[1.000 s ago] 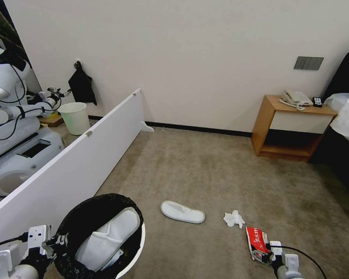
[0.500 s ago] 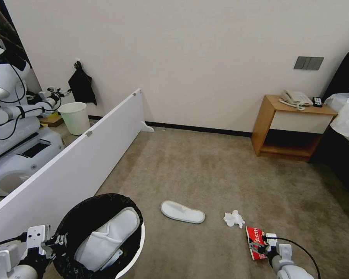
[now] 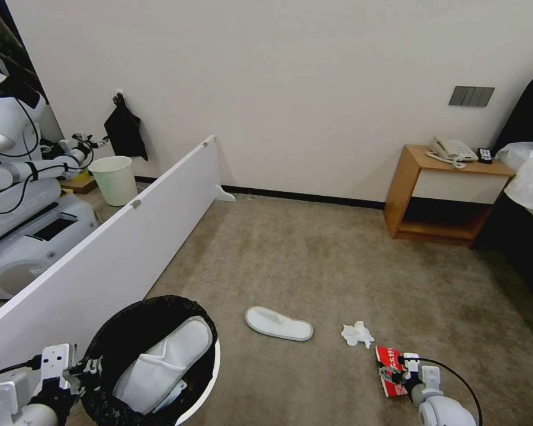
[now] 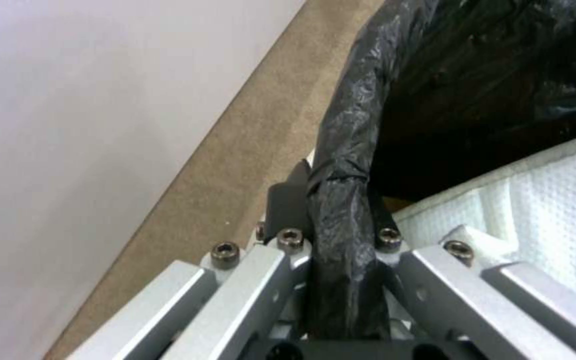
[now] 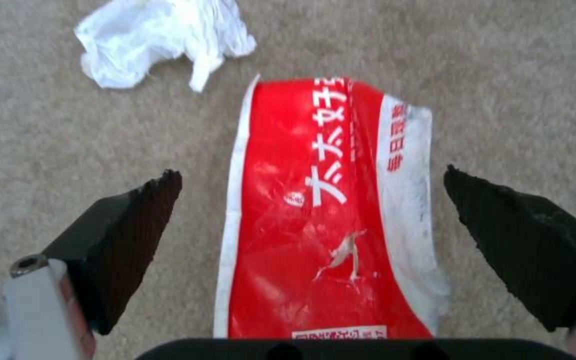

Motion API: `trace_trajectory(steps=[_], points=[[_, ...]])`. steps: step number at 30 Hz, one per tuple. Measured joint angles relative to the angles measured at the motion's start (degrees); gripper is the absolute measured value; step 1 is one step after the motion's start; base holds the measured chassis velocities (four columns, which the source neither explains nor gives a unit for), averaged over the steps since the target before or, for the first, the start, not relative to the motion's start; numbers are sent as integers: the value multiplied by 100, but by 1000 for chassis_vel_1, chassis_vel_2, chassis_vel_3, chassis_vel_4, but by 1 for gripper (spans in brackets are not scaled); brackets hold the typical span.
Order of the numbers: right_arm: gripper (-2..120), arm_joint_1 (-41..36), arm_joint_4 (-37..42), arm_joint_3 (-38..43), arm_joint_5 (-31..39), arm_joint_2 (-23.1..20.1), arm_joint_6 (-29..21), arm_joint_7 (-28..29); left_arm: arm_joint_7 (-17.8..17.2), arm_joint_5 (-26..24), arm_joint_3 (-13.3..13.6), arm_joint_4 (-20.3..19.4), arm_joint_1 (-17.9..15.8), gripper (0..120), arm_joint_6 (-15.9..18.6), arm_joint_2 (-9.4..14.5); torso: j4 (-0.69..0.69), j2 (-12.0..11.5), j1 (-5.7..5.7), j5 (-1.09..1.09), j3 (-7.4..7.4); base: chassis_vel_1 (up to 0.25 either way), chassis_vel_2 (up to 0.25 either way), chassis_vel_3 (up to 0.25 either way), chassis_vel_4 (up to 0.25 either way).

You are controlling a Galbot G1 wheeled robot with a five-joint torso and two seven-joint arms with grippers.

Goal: Pick up the trash bin, then pick up the garbage from the floor and place it into the trash bin.

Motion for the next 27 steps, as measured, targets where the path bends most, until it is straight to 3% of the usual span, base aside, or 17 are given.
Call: trace_trajectory(steps=[27], points=[[100, 284, -489, 121, -95, 56, 41, 10, 6, -29, -23, 42, -24, 2, -1, 25, 0, 0, 0, 0, 0, 0, 0, 0, 0]])
